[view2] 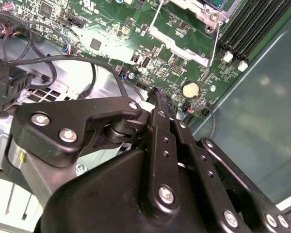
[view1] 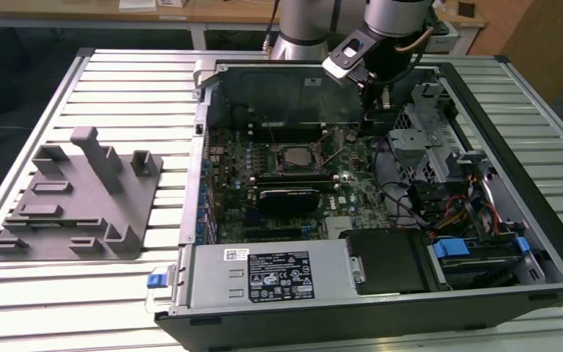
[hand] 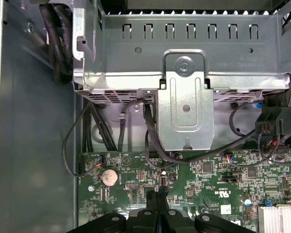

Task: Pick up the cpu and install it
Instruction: 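Close the cpu cover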

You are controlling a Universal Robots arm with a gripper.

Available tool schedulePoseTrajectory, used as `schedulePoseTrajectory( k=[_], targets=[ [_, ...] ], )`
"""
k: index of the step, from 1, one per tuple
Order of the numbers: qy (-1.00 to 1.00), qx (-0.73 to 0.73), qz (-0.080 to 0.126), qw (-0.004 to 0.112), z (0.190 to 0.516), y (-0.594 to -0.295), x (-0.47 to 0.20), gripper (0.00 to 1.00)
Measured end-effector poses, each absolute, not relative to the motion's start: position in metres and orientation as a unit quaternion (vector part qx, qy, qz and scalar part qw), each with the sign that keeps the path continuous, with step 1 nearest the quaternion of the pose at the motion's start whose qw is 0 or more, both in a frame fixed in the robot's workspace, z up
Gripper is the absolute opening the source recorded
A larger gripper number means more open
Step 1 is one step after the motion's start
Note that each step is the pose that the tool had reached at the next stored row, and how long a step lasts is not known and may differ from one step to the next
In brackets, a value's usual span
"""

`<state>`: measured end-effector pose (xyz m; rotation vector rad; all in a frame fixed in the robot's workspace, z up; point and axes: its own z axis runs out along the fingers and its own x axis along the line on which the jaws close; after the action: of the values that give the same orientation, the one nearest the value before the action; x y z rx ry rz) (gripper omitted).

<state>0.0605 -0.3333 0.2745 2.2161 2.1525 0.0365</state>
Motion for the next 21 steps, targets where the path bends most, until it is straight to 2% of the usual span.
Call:
schedulePoseTrajectory(
  k=[21],
  targets=[
    [0.696,0.717,0.012,0.026,0.2716,-0.3334,0.0578,0.11]
  ],
)
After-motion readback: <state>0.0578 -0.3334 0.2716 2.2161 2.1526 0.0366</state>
